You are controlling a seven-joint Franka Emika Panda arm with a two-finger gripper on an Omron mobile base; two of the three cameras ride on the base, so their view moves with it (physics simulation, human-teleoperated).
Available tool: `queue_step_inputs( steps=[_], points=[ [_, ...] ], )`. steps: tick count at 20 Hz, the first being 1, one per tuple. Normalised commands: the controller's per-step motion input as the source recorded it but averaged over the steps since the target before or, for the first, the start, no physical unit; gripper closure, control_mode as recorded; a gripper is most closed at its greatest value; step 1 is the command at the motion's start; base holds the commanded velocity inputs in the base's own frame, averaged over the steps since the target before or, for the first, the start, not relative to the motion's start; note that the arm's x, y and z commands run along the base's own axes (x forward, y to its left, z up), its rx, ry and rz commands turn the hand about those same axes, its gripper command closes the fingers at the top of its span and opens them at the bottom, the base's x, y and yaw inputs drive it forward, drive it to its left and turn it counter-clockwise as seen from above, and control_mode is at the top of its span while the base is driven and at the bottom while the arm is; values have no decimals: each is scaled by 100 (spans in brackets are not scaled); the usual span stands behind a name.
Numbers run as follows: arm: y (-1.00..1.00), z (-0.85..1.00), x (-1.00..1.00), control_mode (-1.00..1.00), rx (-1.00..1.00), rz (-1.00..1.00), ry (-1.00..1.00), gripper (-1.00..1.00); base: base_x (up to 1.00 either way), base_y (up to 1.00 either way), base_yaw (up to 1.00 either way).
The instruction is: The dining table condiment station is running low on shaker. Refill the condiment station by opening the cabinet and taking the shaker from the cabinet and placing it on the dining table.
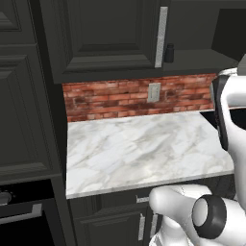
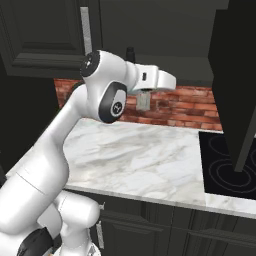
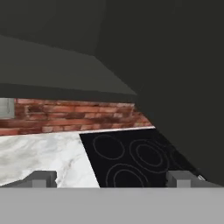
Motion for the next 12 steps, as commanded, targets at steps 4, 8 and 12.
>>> queue_step_inputs(
  steps=[4, 8, 12],
  points=[
    [89, -10, -2, -100, 20, 1, -23, -100, 0, 0, 0],
    [86, -2, -4, -100, 17, 4, -19, -100, 0, 0, 0],
    [78, 0, -10, -100, 15, 8, -16, -100, 0, 0, 0]
  ],
)
